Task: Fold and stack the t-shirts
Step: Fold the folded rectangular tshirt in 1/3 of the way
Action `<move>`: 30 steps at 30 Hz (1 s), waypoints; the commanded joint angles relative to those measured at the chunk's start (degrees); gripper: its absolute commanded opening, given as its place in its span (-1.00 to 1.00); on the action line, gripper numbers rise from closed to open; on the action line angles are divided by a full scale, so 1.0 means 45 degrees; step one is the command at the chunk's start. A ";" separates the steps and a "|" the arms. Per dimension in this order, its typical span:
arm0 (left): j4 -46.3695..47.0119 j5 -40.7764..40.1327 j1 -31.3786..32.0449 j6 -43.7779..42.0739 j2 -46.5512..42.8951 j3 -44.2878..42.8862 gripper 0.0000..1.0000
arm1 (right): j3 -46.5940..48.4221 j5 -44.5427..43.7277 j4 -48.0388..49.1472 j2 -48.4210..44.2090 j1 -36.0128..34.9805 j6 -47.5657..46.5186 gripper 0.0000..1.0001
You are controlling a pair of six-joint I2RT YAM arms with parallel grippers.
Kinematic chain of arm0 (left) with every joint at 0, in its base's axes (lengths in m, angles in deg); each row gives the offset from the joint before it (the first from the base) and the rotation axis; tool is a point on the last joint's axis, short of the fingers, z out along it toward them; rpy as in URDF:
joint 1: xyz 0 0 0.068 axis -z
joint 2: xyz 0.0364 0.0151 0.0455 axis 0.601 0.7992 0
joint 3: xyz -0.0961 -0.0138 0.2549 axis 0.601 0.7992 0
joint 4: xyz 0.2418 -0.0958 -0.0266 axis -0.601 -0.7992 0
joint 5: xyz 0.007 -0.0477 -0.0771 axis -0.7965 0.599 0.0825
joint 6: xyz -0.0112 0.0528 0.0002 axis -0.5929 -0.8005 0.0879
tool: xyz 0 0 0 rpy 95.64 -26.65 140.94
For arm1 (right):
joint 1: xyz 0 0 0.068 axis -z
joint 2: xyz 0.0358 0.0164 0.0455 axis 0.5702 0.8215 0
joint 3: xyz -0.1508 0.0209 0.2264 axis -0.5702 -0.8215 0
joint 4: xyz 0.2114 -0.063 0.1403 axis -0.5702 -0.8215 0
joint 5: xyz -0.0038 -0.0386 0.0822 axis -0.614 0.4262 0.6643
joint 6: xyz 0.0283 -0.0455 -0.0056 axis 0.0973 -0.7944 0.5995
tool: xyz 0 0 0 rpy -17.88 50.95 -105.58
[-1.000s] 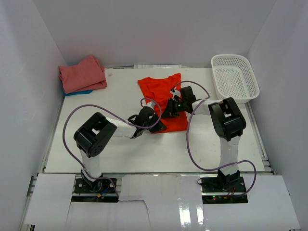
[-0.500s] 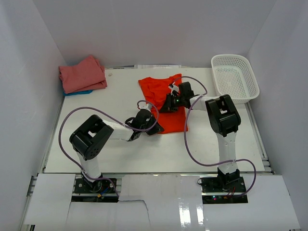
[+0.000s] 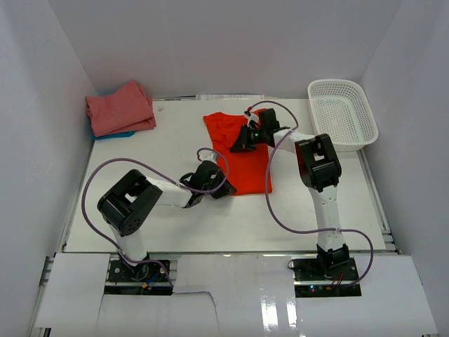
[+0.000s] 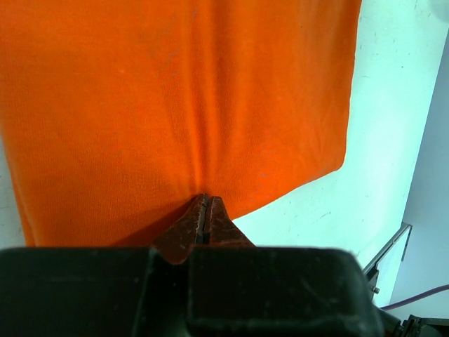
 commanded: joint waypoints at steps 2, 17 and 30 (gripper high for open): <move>-0.2369 -0.0045 0.0028 -0.0274 -0.0010 0.0825 -1.00 | 0.2276 -0.0792 -0.0777 0.1065 0.0197 -0.0207 -0.85; -0.2836 -0.0084 0.0047 -0.0274 -0.1005 0.0944 -1.00 | 0.1369 0.0067 -0.2480 -0.2543 0.0197 -0.0754 -0.66; -0.4048 0.0267 0.0067 -0.0372 -0.4810 0.0904 -0.35 | -0.4703 -0.1258 -0.4474 -0.8690 0.0334 -0.1984 0.36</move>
